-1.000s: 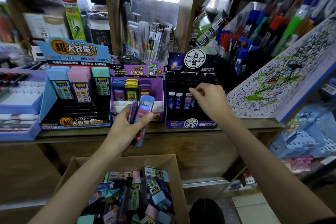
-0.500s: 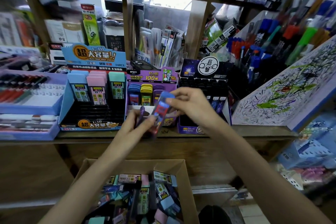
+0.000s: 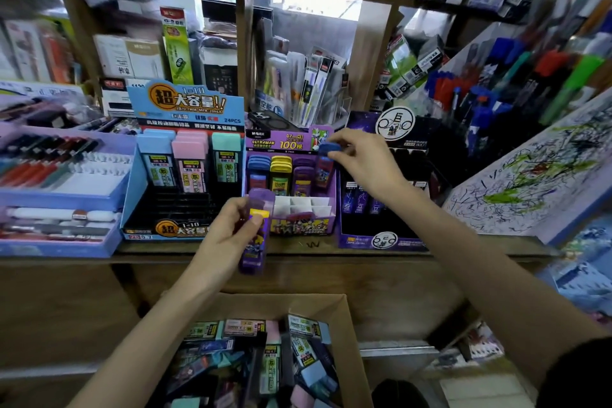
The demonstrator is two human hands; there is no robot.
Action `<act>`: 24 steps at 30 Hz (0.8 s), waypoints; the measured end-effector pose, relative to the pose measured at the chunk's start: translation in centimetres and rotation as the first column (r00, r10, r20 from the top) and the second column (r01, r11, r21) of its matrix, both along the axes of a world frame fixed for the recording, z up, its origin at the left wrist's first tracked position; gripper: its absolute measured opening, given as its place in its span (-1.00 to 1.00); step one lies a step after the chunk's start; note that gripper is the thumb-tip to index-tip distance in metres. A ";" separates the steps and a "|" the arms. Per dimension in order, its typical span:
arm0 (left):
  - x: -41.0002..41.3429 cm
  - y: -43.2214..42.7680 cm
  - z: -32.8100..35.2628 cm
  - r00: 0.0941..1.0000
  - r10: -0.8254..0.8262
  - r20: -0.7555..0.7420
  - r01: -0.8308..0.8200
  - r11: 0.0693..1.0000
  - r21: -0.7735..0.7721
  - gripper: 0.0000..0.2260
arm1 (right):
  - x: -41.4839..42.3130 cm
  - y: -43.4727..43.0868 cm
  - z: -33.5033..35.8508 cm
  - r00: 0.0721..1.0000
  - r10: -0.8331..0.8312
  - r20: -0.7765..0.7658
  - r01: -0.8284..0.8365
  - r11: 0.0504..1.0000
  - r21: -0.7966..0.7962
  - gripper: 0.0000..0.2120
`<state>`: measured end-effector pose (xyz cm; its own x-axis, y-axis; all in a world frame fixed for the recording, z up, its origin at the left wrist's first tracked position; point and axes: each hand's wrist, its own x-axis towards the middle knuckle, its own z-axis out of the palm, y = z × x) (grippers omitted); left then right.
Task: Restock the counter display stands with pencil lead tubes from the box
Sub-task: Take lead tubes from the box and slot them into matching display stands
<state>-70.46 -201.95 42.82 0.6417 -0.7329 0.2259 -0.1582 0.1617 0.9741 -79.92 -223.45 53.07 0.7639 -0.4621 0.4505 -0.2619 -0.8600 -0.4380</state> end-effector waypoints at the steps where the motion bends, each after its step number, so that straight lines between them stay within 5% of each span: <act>1: -0.1 0.2 0.1 1.000 0.000 0.026 0.000 1.000 0.002 -0.86 | 0.3 -0.1 -0.3 0.998 -0.016 -0.054 0.011 0.996 -0.083 -0.79; 4: -0.2 0.6 0.7 0.998 0.018 0.058 -0.018 1.000 0.008 -0.87 | 0.7 -0.3 -1.0 0.993 -0.034 -0.110 0.003 0.962 -0.273 -0.80; 14: -1.4 0.1 2.9 0.997 0.032 0.076 -0.034 0.999 0.018 -0.86 | 0.0 -0.5 -1.3 0.978 -0.025 -0.206 -0.072 0.890 -0.449 -0.75; 16: -1.6 -0.4 3.7 0.993 0.035 0.110 -0.035 0.999 -0.001 -0.84 | -0.7 0.9 -0.5 0.992 0.077 -0.097 -0.106 0.930 -0.352 -0.75; 20: -1.8 -1.4 5.5 0.984 0.039 0.174 -0.033 0.999 -0.034 -0.80 | -2.2 4.7 1.2 0.937 0.349 -0.022 -0.339 0.923 0.184 -0.79; 24: -2.0 -2.2 6.5 0.972 0.026 0.232 -0.019 0.999 -0.036 -0.79 | -2.5 6.2 1.1 0.939 0.344 0.001 -0.332 0.905 0.267 -0.81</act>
<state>-72.47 -204.19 49.35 0.5852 -0.7085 0.3945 -0.3834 0.1869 0.9045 -82.42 -217.27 54.22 0.9115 -0.2684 0.3116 -0.0005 -0.7583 -0.6519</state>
